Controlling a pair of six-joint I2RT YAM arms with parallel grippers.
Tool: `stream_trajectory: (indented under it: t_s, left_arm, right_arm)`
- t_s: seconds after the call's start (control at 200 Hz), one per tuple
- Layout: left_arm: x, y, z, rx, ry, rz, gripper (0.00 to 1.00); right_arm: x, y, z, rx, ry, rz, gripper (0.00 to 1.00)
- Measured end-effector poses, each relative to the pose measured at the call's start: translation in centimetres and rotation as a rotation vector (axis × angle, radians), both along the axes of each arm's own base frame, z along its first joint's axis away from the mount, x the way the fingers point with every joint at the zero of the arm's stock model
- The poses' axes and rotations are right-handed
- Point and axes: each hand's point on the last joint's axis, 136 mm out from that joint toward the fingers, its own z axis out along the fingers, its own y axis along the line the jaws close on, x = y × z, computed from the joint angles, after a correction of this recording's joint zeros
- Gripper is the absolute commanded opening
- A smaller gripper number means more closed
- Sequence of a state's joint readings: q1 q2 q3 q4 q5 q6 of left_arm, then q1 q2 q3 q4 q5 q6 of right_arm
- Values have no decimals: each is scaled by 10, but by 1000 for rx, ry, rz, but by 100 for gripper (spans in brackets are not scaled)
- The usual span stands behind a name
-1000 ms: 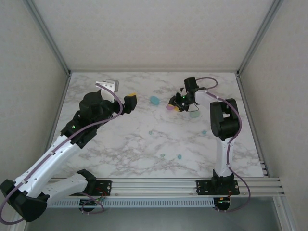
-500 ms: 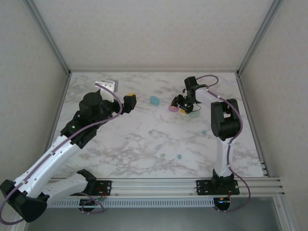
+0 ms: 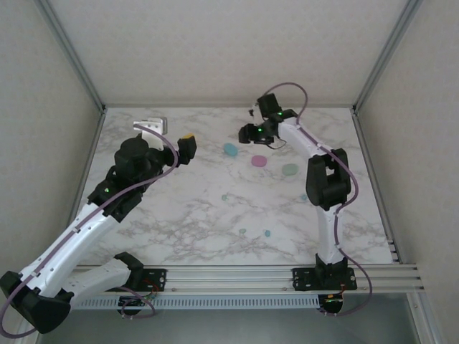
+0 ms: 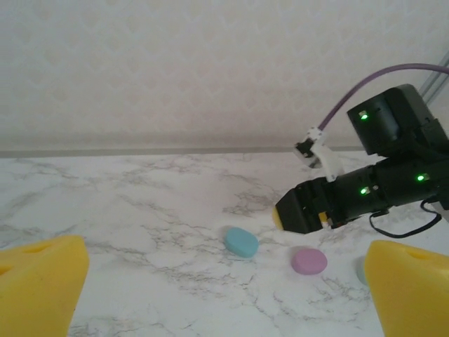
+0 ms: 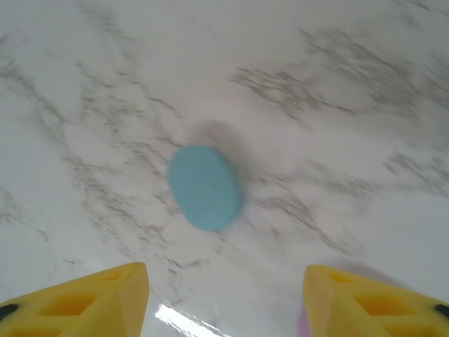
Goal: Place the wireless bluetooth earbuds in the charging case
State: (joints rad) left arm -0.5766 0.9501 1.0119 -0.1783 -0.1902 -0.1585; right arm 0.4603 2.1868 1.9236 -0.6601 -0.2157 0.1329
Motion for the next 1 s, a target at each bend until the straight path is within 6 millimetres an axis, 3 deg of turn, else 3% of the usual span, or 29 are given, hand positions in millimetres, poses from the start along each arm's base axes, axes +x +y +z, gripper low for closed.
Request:
stream_trajectory:
  t_s: [0.145,0.375,1.001]
  left_arm:
    - [-6,10,4,-8,-16,20,100]
    - [-10,18,4,-12,-25,39,100]
    - [-9,21,-1,-4,-7,48,100]
  right_arm:
    - [1,22,-20,-80,-44,122,65]
    - [7,22,-54,-177,-38,237,67]
    - [7,27,-84,-239,-7,347,63]
